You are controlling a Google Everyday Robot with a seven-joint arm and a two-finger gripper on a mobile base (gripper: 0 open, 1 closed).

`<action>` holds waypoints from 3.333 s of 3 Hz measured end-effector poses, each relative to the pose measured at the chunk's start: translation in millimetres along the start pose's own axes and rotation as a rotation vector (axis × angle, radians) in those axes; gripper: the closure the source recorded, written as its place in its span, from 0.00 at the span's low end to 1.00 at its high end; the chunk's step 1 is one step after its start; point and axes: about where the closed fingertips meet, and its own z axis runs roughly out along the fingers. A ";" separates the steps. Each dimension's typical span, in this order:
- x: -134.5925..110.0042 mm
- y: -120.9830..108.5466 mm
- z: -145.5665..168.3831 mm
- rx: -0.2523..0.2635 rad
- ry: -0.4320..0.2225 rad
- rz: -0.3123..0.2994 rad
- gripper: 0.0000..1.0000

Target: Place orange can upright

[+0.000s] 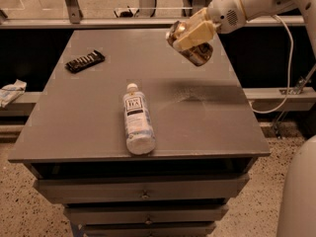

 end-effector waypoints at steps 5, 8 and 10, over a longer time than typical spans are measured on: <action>-53.9 -10.1 30.6 0.112 -0.543 -0.080 1.00; -60.9 -8.1 32.9 0.105 -0.573 -0.090 1.00; -5.1 10.9 19.2 0.136 -0.750 -0.040 1.00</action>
Offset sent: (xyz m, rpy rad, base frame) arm 0.0052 0.0072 0.0106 0.2869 -0.0800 -0.0924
